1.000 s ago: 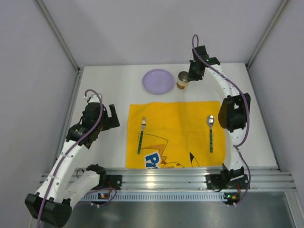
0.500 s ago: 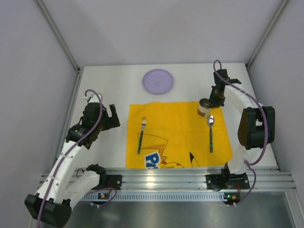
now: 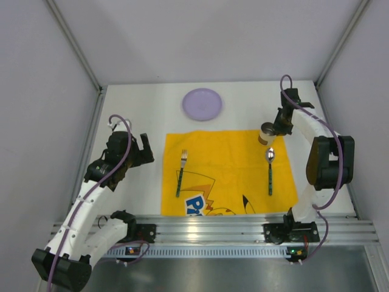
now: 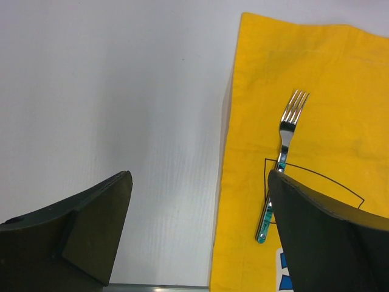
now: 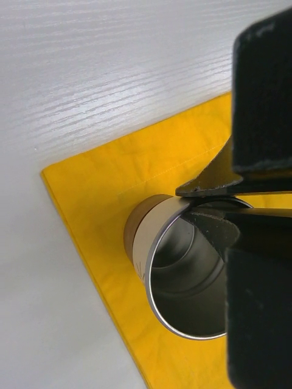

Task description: Set the dinner table for one person

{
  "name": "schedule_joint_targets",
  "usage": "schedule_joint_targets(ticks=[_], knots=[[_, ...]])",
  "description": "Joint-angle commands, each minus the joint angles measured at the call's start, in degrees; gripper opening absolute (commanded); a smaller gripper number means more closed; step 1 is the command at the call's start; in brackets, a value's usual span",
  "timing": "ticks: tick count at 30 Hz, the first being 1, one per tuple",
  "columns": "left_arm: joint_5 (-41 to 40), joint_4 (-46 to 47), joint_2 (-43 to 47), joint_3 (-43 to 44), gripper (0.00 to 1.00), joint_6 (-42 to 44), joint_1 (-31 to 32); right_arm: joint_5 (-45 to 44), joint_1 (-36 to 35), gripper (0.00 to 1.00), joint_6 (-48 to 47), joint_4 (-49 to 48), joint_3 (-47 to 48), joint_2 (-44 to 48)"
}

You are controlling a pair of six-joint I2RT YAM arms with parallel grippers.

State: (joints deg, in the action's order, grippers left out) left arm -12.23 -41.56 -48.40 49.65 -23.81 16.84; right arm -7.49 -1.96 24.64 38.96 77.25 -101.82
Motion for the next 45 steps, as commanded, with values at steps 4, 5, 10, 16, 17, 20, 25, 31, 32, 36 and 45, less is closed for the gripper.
schedule_joint_targets(ticks=[4, 5, 10, 16, 17, 20, 25, 31, 32, 36, 45], knots=[[0.10, 2.45, 0.59, -0.25, 0.99, 0.87, -0.23, -0.60, 0.64, 0.01, -0.47, -4.07, -2.28, 0.22], [0.10, 2.54, 0.59, -0.25, 0.99, 0.87, -0.23, -0.51, 0.55, 0.08, -0.39, -4.15, -2.89, 0.31], [0.19, 2.63, 0.42, -0.25, 0.99, 0.87, -0.23, 0.01, 0.55, 0.36, -0.74, -4.86, -3.87, 1.62], [-0.16, 2.36, 0.50, -0.25, 0.99, 0.87, -0.23, 1.33, 0.20, 0.66, -0.91, -4.24, -2.37, 3.56], [-0.51, 2.36, 0.68, -0.25, 0.99, 0.87, -0.23, 1.42, 0.20, 0.74, -1.17, -3.98, -1.07, 4.17], [-0.78, 2.36, 1.03, -0.25, 0.99, 0.79, -0.23, 1.77, 0.11, 0.95, -1.62, -3.10, 2.88, 5.66], [-0.78, 2.45, 1.03, -0.25, 0.99, 0.79, -0.23, 2.83, -0.50, 1.00, -1.35, -1.96, 10.62, 6.72], [-1.39, 2.36, 1.56, -0.25, 0.99, 0.70, -0.23, 4.14, -3.05, 1.00, -0.39, -1.43, 17.57, 6.46], [-1.39, 2.36, 1.73, -0.25, 0.99, 0.70, -0.23, 4.41, -3.23, 1.00, -0.30, -1.43, 19.15, 5.85], [-1.39, 2.36, 1.73, -0.25, 0.99, 0.70, -0.23, 5.20, -4.46, 1.00, 0.23, -0.90, 21.97, 4.09], [-1.66, 2.36, 1.73, -0.17, 0.99, 0.61, -0.23, 18.80, -8.32, 1.00, 1.45, -4.24, 26.98, -2.32]])
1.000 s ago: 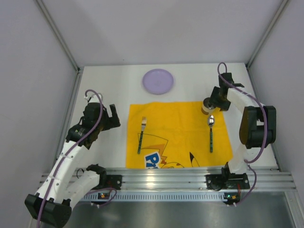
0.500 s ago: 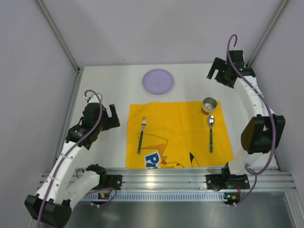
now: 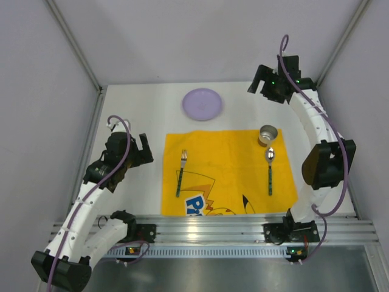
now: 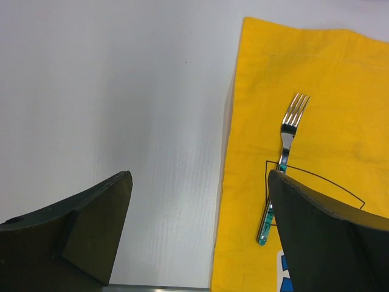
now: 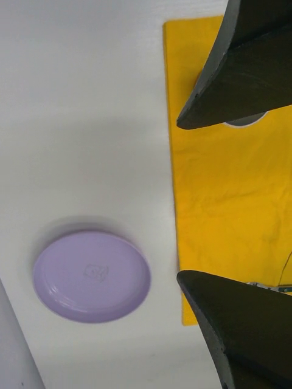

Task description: Set the dinner table for one person

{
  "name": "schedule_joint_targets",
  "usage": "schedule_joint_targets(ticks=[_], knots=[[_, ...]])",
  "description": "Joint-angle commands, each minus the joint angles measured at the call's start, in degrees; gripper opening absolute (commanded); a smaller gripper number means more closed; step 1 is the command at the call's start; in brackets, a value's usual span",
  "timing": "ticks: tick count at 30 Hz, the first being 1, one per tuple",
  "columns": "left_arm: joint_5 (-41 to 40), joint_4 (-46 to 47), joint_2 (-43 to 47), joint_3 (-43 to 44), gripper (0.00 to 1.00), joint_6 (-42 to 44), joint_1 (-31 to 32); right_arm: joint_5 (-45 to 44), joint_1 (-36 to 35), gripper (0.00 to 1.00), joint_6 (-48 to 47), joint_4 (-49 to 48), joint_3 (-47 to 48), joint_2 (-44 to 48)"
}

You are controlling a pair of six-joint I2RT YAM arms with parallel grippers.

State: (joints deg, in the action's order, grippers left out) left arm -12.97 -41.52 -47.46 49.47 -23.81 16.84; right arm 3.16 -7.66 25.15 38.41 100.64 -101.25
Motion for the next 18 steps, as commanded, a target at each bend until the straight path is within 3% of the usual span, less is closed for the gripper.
schedule_joint_targets(ticks=[1, 8, 18], knots=[[-0.91, 2.32, 0.79, 0.01, 0.99, 0.61, -0.23, 9.22, -4.36, 1.00, 1.22, -3.78, 4.56, -5.33], [-0.74, 2.41, 1.23, -0.08, 0.99, 0.70, -0.23, 10.20, -12.10, 1.00, 4.03, -4.40, 15.01, -16.15], [-1.18, 2.14, 1.32, -0.08, 0.99, 0.70, -0.23, 8.45, -13.70, 1.00, 12.81, -5.37, 19.42, -26.71]])
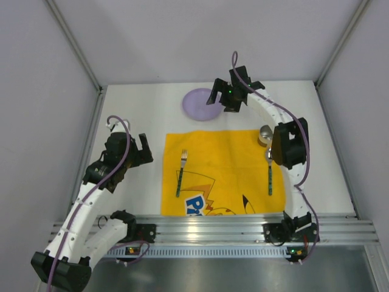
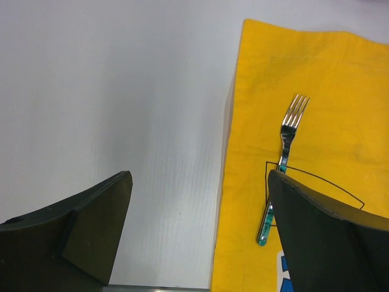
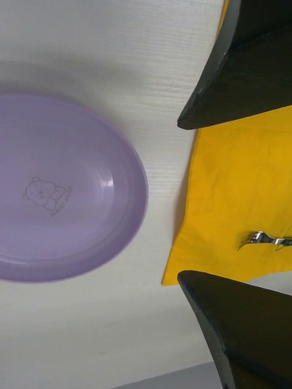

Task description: Set the dinner table for one person

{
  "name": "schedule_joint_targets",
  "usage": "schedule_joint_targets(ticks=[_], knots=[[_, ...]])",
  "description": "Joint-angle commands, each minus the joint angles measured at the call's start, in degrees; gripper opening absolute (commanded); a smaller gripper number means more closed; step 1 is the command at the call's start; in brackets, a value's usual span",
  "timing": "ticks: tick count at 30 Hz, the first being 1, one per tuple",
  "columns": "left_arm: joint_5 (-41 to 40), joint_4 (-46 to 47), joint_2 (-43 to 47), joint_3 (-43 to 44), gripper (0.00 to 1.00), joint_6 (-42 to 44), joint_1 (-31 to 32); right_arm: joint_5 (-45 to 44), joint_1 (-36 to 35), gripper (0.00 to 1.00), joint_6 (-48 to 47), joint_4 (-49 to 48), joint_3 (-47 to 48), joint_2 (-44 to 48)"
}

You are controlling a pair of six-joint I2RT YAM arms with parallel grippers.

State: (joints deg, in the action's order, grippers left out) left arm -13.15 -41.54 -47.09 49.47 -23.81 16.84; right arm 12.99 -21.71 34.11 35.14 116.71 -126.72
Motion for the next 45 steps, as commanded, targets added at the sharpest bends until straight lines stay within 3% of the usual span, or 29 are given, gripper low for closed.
schedule_joint_targets(ticks=[1, 18, 25, 28, 34, 35, 37, 38, 39, 45], knots=[[-1.09, 2.16, 1.04, -0.08, 0.99, 0.70, -0.23, -1.57, 0.27, 1.00, 4.12, -2.09, 3.53, -1.78], [-2.76, 1.72, 0.51, 0.01, 0.99, 0.26, -0.23, -7.10, 0.27, 0.99, 12.12, -6.13, 8.18, -14.08], [-3.82, 1.37, -0.28, 0.10, 0.99, -0.01, -0.23, -7.54, 0.36, 0.89, 15.20, -8.06, 10.21, -17.42], [-4.25, 1.11, -0.37, 0.27, 0.99, -0.18, -0.23, -7.98, 0.36, 0.81, 16.51, -8.24, 10.56, -18.65], [-4.69, 0.85, 0.42, 0.19, 0.99, -0.27, -0.23, -9.12, 0.18, 0.50, 19.33, -8.33, 10.30, -20.06], [-4.78, 0.93, 0.51, 0.19, 0.99, -0.36, -0.23, -9.30, 0.18, 0.38, 19.68, -8.33, 10.30, -20.06], [-4.78, 0.93, 0.60, 0.19, 0.99, -0.36, -0.23, -9.39, 0.18, 0.24, 20.12, -8.33, 10.38, -20.32], [-4.70, 0.93, 0.60, 0.19, 0.99, -0.27, -0.23, -9.48, 0.09, 0.07, 20.73, -8.24, 10.30, -20.41], [-4.69, 0.93, 0.51, 0.19, 0.99, -0.27, -0.23, -9.48, 0.18, 0.00, 20.91, -8.24, 10.30, -20.50], [-3.64, 1.29, 1.03, 0.19, 0.99, 0.08, -0.23, -6.42, 0.62, 0.00, 22.58, -9.20, 10.21, -20.15]])
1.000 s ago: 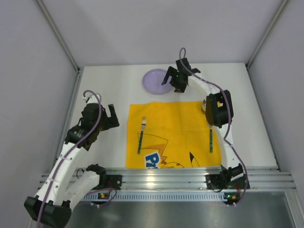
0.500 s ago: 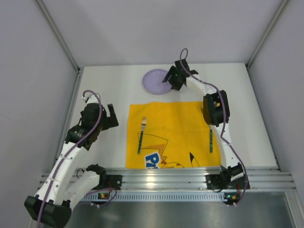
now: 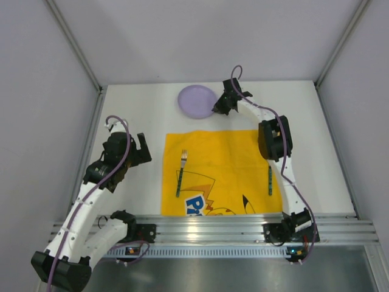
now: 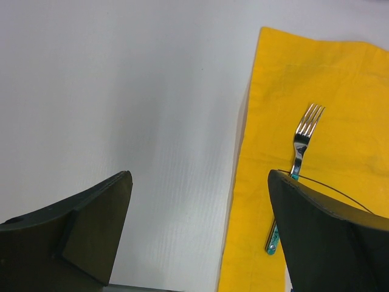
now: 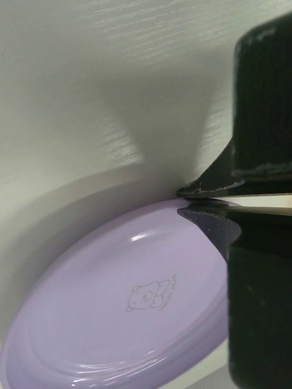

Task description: Set the dinner table for one person

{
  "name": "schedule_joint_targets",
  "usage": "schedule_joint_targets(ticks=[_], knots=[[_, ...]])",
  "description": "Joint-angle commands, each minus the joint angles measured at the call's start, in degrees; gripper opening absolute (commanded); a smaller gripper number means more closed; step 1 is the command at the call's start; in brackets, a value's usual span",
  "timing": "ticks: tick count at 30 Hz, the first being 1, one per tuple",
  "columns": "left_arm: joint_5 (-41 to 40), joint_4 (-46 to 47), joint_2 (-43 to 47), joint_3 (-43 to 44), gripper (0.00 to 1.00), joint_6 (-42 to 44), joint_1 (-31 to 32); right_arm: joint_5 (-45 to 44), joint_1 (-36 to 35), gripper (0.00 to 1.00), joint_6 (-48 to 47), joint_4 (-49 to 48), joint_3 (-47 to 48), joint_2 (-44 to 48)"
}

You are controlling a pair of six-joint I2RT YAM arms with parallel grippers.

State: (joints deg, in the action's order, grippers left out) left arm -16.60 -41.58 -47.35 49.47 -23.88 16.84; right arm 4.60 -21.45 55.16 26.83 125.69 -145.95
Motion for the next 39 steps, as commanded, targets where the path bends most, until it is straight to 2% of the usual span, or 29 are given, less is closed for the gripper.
schedule_joint_targets(ticks=[1, 12, 17, 19, 24, 27, 30, 36, 39], knots=[[-0.10, 1.42, 1.47, 0.19, 0.99, 0.15, -0.23, 2.60, 0.36, 0.00, 1.53, -1.42, 1.23, -0.22], [2.53, 2.65, 4.38, -0.17, 0.99, 1.11, -0.23, 9.28, 1.94, 0.00, -0.22, -10.91, -1.14, 12.69], [4.82, 3.17, 4.38, -0.43, 0.99, 1.73, -0.14, 9.81, 2.99, 0.00, -6.98, -12.24, -15.53, 27.71], [5.17, 3.26, 4.37, -0.52, 0.99, 1.82, -0.14, 9.55, 3.35, 0.00, -9.52, -12.85, -23.97, 35.44], [6.32, 3.53, 3.67, -0.61, 0.99, 1.99, -0.05, 9.20, 3.35, 0.00, -11.12, -12.33, -42.25, 50.30], [6.23, 3.44, 3.23, -0.52, 0.99, 1.99, 0.30, 6.30, 3.26, 0.00, -10.86, -7.51, -56.99, 61.71], [5.35, 3.26, 3.32, -0.52, 0.99, 1.82, 0.56, 4.37, 3.17, 0.00, -11.74, -2.84, -66.84, 68.66], [5.00, 3.17, 3.41, -0.52, 0.99, 1.56, 0.74, 3.66, 2.91, 0.00, -11.48, -0.90, -81.19, 74.84], [4.74, 3.09, 3.23, -0.52, 0.99, 1.38, 0.74, 3.22, 2.73, 0.00, -11.65, -2.04, -84.29, 75.20]])
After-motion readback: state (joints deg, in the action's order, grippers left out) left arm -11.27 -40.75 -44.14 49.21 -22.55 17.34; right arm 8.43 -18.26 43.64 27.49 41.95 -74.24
